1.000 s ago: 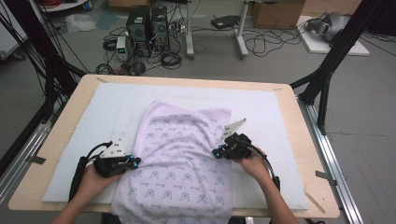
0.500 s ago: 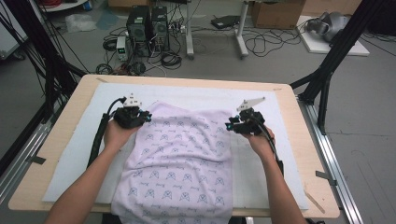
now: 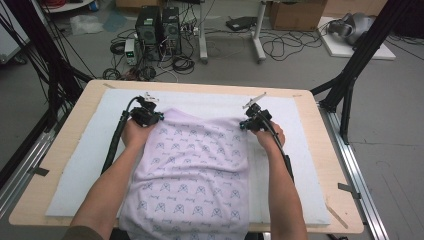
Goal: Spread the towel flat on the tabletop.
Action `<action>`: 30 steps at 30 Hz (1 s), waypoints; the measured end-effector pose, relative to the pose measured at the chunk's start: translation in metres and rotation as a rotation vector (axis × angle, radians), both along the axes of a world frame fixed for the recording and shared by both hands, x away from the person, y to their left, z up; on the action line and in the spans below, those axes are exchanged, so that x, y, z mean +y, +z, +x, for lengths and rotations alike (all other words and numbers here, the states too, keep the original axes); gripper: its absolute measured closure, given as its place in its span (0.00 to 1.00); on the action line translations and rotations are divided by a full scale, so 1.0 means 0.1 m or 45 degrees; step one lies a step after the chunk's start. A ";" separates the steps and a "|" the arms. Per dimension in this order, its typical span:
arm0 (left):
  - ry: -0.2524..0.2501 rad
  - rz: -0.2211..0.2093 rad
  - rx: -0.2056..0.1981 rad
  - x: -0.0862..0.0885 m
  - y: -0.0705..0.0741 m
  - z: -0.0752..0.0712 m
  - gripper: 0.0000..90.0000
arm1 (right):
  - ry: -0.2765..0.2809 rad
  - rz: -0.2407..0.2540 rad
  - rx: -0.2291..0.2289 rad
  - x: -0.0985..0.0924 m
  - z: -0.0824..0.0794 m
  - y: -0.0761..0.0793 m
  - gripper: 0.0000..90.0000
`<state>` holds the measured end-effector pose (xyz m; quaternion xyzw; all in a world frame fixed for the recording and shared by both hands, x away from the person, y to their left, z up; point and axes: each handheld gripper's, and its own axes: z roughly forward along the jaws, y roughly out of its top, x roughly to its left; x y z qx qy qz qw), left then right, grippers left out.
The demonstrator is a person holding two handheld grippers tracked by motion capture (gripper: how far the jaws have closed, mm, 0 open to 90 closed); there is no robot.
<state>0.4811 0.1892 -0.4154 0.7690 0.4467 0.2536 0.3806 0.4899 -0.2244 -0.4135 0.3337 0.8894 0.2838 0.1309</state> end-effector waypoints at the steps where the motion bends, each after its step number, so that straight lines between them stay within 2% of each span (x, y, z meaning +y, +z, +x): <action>1: 0.049 -0.044 -0.080 0.06 0.10 -0.02 0.96 | -0.025 0.001 -0.088 0.01 0.01 0.14 0.98; 2: 0.085 -0.101 -0.151 0.11 0.19 -0.04 0.96 | -0.045 0.035 -0.191 0.00 0.01 0.29 0.98; 3: 0.113 -0.111 -0.191 0.15 0.26 -0.06 0.96 | -0.079 0.078 -0.253 -0.01 0.01 0.43 0.97; 4: 0.138 -0.088 -0.205 0.17 0.28 -0.06 0.93 | -0.113 0.102 -0.306 0.00 0.01 0.53 0.89; 5: 0.147 -0.067 -0.172 0.19 0.28 -0.04 0.83 | -0.129 0.094 -0.342 0.00 0.02 0.56 0.82; 6: 0.139 -0.061 -0.122 0.22 0.25 -0.03 0.74 | -0.130 0.096 -0.306 0.00 0.04 0.55 0.76; 7: 0.122 -0.053 -0.071 0.25 0.22 -0.03 0.70 | -0.138 0.092 -0.253 0.00 0.05 0.50 0.70; 8: 0.106 -0.035 -0.041 0.27 0.17 -0.04 0.68 | -0.131 0.093 -0.193 0.01 0.06 0.43 0.69; 10: 0.081 0.012 0.023 0.32 0.08 -0.08 0.62 | -0.103 0.083 -0.124 0.03 0.02 0.30 0.65; 11: 0.052 0.016 0.052 0.34 0.05 -0.10 0.60 | -0.084 0.092 -0.067 0.05 0.00 0.26 0.62; 13: 0.017 0.026 0.064 0.37 0.00 -0.17 0.60 | -0.026 0.080 -0.001 0.13 -0.06 0.21 0.60; 14: -0.021 0.007 0.088 0.40 -0.03 -0.21 0.60 | 0.000 0.072 -0.014 0.16 -0.10 0.20 0.62; 15: -0.041 -0.012 0.101 0.41 -0.03 -0.26 0.60 | 0.053 0.061 -0.079 0.20 -0.20 0.19 0.62; 16: -0.064 -0.019 0.093 0.42 -0.04 -0.31 0.59 | 0.070 0.077 -0.085 0.23 -0.26 0.20 0.62; 17: -0.089 -0.014 0.090 0.42 -0.04 -0.37 0.59 | 0.093 0.116 -0.065 0.24 -0.31 0.19 0.62; 18: -0.119 -0.013 0.107 0.42 -0.05 -0.42 0.59 | 0.114 0.132 -0.051 0.25 -0.36 0.18 0.62; 21: -0.168 0.015 0.105 0.42 -0.07 -0.60 0.59 | 0.143 0.117 -0.071 0.23 -0.51 0.11 0.62; 23: -0.202 0.020 0.129 0.43 -0.09 -0.72 0.59 | 0.135 0.113 -0.040 0.18 -0.55 0.03 0.62; 26: -0.257 0.001 0.124 0.45 -0.12 -0.94 0.59 | 0.131 0.154 -0.009 0.14 -0.63 -0.03 0.62; 27: -0.277 0.002 0.119 0.45 -0.13 -1.02 0.59 | 0.149 0.169 -0.019 0.13 -0.68 -0.04 0.62; 30: -0.311 -0.010 0.122 0.49 -0.20 -1.20 0.59 | 0.167 0.162 -0.001 0.11 -0.79 -0.07 0.61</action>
